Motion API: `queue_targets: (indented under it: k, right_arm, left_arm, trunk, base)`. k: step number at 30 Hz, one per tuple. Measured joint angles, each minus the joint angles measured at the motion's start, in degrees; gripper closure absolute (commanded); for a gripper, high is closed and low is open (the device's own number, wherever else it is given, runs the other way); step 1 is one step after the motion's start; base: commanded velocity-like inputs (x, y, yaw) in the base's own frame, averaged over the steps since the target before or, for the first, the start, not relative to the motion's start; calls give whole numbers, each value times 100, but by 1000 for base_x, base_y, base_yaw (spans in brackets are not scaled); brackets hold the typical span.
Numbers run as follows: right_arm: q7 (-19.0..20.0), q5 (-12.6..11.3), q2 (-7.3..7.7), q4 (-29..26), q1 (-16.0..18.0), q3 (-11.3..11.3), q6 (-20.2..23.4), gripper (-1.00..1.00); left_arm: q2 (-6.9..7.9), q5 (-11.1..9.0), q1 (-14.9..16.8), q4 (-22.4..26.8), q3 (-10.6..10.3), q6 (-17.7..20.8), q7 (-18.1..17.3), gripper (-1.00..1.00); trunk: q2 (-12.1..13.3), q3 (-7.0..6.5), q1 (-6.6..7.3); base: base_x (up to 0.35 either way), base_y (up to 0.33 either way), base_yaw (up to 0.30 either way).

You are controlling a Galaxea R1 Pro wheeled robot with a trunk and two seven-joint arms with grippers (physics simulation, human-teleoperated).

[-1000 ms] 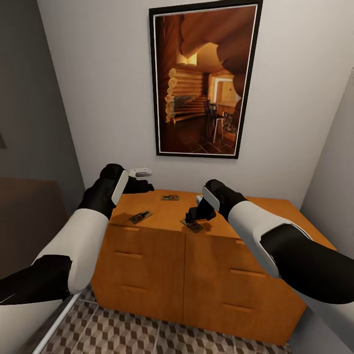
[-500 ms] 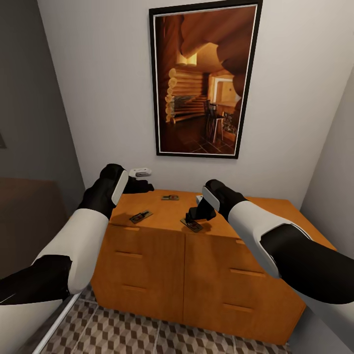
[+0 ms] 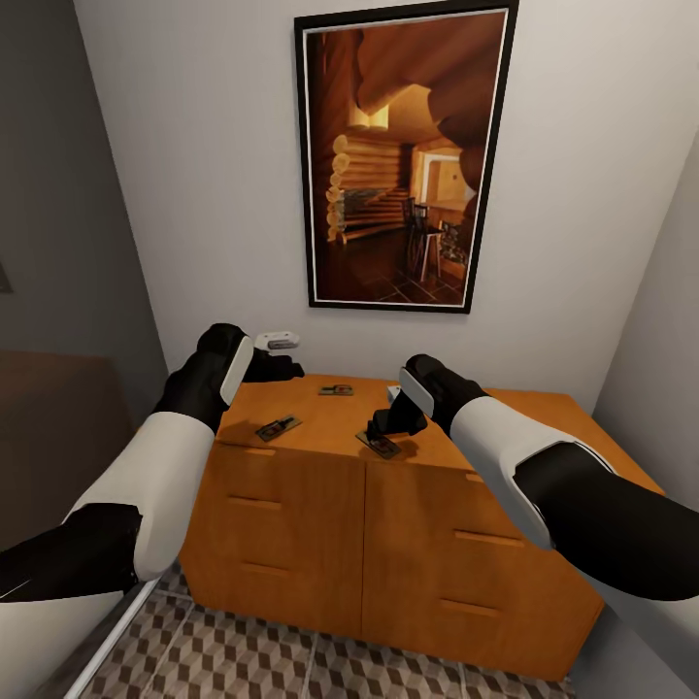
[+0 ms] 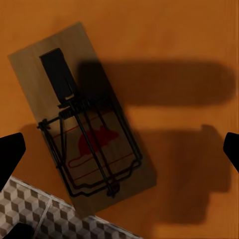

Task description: Take the four mousetraps from the cabinet in the bathroom and place them on the bathroom floor. Make sure all four end up on the same floor surface, and ensure that at least two of them are either under or directly next to the same bathroom sink.

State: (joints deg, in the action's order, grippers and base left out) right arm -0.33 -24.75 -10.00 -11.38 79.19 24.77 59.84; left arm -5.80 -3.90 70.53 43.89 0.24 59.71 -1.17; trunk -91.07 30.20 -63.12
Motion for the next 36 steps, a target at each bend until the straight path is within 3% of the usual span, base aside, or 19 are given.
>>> queue_targets:
  k: [36]
  right_arm:
    - [18,53,0,-87,-50,15,0,-100]
  left_arm:
    - [0,0,1,-7,0,0,5,-100]
  trunk:
    - [0,0,0]
  base:
    - [0,0,0]
